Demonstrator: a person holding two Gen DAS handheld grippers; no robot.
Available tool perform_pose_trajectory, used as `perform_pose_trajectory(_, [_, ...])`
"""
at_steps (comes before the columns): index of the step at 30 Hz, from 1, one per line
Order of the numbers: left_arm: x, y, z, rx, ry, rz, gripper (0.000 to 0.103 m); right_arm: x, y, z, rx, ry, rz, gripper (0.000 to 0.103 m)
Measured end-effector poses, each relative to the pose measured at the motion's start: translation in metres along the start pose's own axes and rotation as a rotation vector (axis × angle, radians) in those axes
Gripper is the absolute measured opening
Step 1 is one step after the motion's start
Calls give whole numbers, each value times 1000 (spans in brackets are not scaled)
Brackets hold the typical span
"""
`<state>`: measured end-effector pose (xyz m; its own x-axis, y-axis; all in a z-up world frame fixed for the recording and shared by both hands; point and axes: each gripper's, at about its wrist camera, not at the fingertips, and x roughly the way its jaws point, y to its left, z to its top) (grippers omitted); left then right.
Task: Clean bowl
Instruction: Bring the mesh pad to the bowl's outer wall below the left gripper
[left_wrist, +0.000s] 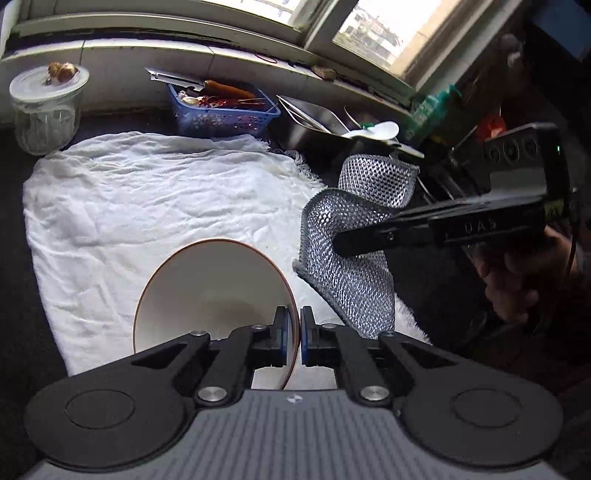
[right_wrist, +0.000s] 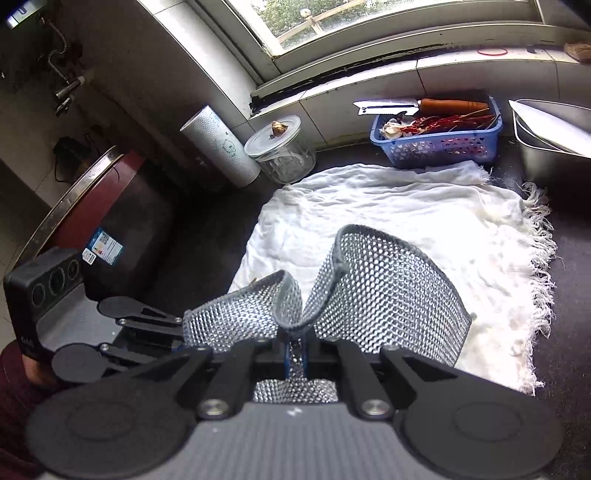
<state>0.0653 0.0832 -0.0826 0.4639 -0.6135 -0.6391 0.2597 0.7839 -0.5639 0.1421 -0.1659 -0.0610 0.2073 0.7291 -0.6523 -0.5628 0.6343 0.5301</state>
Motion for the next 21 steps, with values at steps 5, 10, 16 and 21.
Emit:
perform_pose_trajectory(5, [-4,21,-12,-294,-120,-78,5,-1,4,5,-22,-10,24,6])
perform_pose_trajectory(10, [-10,21,-21,-426,-207,-47,5,9,15,6,-79,11,26,6])
perform_pose_trajectory(16, [-15,41,-20,-572,-277,-56,5,37,36,-7,-183,71,2,7])
perform_pose_trajectory(21, [-16,43,-16,-583,-297,-25,5,43,41,-8,-183,75,19,7])
